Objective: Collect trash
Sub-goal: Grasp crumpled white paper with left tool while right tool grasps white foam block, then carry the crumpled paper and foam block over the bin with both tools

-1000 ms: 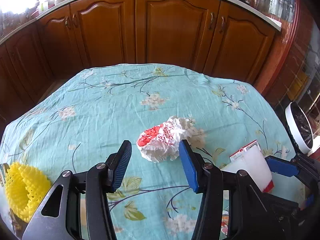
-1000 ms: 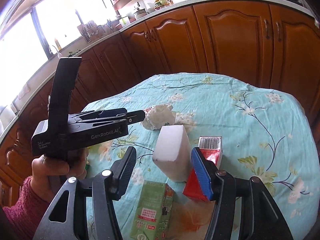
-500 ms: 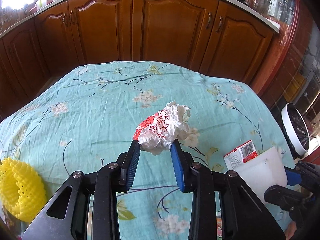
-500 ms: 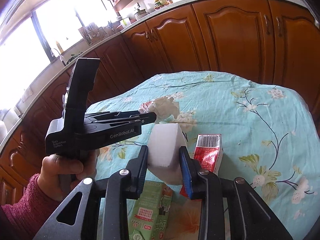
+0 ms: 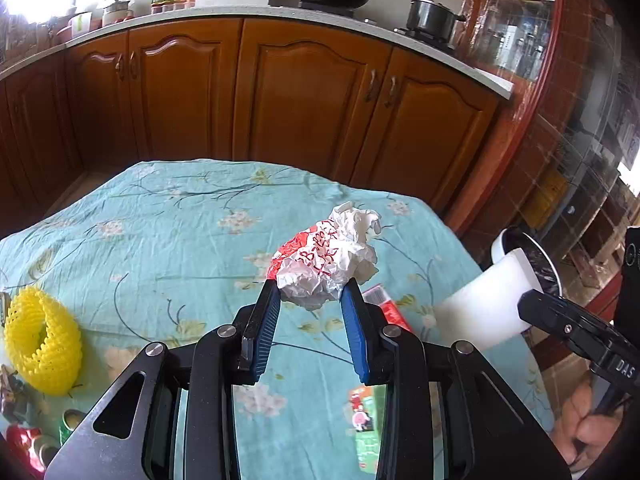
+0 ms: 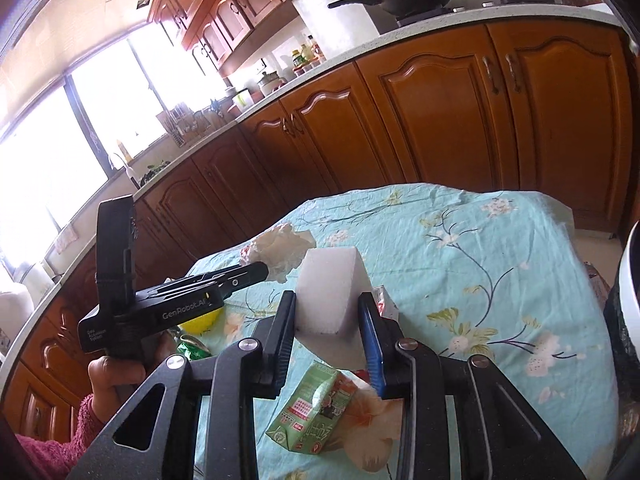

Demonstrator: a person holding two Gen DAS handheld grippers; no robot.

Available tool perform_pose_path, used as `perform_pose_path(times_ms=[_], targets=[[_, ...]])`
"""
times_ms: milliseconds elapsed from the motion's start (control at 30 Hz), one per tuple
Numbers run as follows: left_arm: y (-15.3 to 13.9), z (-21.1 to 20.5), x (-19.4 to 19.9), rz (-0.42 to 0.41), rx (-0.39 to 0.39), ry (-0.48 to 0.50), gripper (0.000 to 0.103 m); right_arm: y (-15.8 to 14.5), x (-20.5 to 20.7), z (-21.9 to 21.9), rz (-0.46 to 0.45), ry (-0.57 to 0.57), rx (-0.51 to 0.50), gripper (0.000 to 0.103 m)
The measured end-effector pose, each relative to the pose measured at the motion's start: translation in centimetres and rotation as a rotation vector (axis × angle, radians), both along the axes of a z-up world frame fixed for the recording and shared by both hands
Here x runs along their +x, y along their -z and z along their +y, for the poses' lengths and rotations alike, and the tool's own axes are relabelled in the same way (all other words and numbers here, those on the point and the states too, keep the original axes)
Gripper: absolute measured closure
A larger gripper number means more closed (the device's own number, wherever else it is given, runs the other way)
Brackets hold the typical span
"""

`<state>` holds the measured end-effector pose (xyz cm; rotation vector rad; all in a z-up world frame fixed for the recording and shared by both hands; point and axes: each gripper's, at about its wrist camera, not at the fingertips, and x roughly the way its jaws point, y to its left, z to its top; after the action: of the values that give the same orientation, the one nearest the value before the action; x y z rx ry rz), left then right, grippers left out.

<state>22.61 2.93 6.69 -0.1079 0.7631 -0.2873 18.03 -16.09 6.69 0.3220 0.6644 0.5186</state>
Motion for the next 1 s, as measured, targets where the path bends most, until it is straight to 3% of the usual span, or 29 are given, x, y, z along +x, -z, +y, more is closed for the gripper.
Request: perform_pose_path(times_ms=[233,533,1000], targets=[[-0.5,-4.8,-2.1,-0.01,-0.016,0.099,0.073,-0.7,-1.8,-4.5,-0.022,0.087,0.001,0.072],[1.0,-11.4,-4.0,0.022,-0.009,0.219,0.073,1.4,-4.1,-10.8,0.037,0.218,0.011,0.071],[2.3,-16.8,-5.3,0.059,0.003,0.304,0.073,2.7,-7.3,-16.2,0.061,0.327,0.017,0.071]])
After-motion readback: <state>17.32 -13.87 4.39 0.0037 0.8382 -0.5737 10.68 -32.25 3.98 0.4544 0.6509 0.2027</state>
